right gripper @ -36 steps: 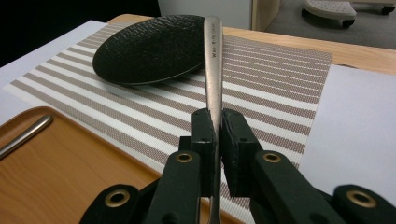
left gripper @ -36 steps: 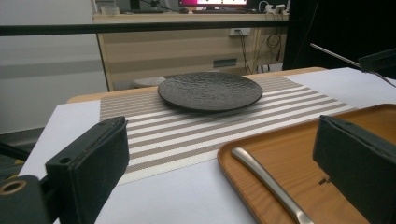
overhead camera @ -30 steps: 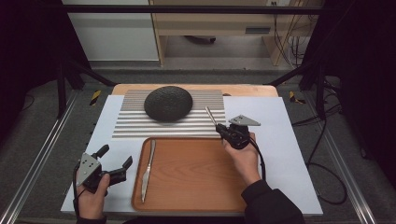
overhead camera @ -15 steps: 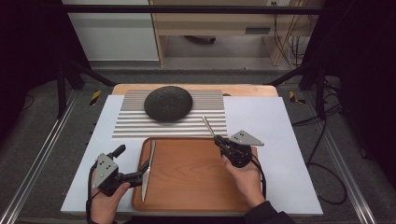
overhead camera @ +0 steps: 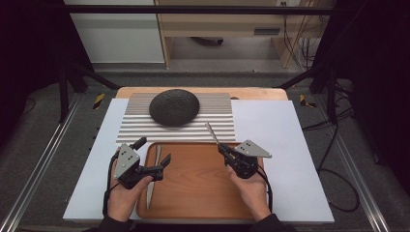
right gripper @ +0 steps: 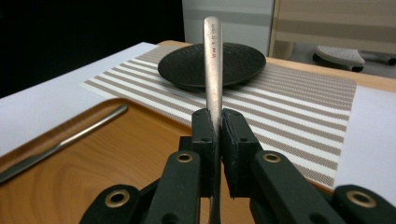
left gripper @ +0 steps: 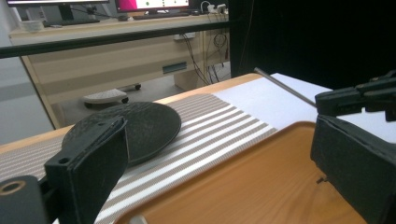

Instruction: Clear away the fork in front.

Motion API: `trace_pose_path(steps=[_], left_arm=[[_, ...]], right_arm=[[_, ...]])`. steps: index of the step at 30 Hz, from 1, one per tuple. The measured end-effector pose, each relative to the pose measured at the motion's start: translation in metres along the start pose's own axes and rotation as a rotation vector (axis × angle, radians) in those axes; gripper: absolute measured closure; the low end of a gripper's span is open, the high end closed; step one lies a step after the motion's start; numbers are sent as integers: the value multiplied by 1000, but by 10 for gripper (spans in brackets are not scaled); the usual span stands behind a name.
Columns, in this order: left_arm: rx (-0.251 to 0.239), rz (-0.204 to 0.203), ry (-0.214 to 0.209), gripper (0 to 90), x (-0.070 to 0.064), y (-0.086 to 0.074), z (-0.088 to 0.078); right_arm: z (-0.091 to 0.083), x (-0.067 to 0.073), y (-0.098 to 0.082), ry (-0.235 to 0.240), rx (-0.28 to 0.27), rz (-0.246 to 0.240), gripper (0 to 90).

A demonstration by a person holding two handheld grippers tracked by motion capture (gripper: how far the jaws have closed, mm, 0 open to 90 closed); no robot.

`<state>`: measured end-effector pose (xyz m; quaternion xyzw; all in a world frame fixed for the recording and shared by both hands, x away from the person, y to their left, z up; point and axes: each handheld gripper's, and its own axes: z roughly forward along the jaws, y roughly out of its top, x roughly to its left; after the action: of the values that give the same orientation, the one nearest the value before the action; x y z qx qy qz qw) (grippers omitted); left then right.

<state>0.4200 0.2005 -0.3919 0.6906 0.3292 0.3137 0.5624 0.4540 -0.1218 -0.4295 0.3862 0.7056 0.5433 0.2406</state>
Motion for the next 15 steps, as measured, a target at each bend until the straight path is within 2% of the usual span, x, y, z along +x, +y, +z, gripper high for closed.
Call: trace_pose_path(steps=[6, 11, 15], left_arm=[[-7, -25, -20, 47, 0, 12, 15], [8, -31, -25, 54, 1, 16, 24], [11, -52, -31, 59, 2, 19, 28]], right_arm=[[5, 8, 6, 15, -17, -21, 840], [7, 14, 9, 24, -22, -31, 840], [9, 18, 8, 25, -26, -40, 840]])
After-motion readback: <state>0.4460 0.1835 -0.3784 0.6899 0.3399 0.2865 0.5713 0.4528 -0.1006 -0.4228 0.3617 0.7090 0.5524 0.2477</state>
